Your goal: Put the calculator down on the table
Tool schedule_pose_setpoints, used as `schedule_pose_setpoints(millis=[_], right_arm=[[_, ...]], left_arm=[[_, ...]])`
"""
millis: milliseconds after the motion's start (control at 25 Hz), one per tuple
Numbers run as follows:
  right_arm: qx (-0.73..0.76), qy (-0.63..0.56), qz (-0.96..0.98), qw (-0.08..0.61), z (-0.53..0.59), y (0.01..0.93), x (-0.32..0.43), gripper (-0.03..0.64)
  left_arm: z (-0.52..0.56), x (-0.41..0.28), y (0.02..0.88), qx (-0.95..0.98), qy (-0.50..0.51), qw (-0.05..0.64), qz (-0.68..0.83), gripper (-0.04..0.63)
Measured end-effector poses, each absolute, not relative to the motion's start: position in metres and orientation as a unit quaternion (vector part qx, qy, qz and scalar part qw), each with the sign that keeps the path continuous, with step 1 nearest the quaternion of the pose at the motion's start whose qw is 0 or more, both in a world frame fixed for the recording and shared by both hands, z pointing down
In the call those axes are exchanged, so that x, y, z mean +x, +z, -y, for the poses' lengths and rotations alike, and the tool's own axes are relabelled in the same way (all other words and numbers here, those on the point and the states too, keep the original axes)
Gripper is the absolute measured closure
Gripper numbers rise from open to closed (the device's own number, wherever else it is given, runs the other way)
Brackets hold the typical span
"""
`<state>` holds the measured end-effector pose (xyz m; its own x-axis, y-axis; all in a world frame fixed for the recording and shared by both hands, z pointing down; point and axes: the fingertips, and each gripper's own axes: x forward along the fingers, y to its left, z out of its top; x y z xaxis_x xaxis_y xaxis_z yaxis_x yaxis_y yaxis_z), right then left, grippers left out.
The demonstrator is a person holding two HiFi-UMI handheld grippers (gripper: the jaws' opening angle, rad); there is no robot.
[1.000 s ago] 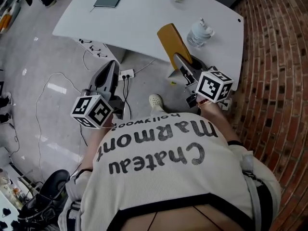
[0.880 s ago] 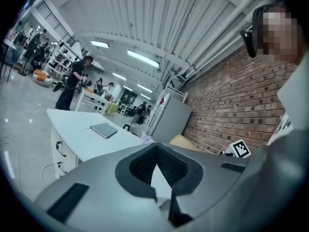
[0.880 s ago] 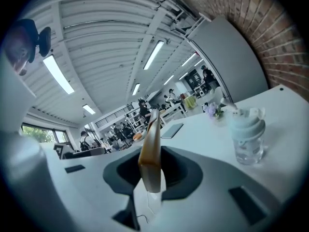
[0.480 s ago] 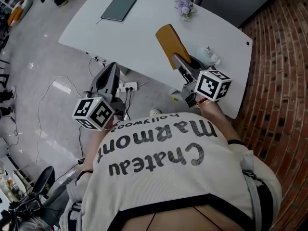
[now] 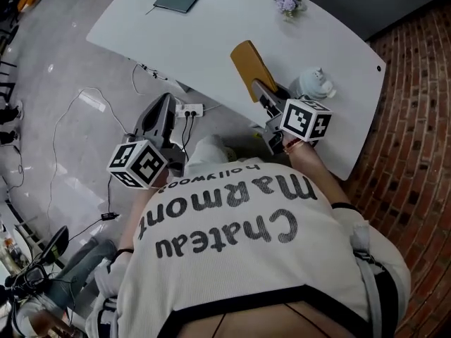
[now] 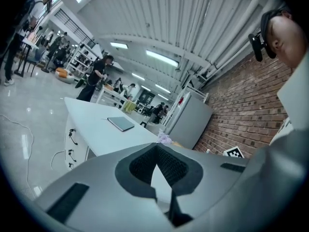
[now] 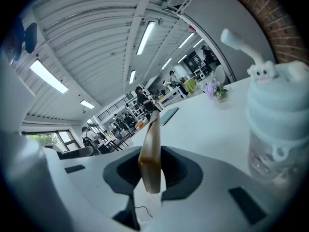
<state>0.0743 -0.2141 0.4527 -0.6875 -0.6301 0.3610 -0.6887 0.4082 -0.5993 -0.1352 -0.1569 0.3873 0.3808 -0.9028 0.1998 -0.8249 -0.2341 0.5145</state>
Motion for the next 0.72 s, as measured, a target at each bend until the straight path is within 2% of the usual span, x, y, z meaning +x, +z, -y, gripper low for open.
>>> schedule_pose_setpoints(millis=[720], right_arm=[[0.426, 0.419, 0.795, 0.106, 0.226, 0.525, 0.065, 0.528]], left_arm=[[0.179, -0.165, 0.399, 0.779, -0.057, 0.289, 0.553, 0.592]])
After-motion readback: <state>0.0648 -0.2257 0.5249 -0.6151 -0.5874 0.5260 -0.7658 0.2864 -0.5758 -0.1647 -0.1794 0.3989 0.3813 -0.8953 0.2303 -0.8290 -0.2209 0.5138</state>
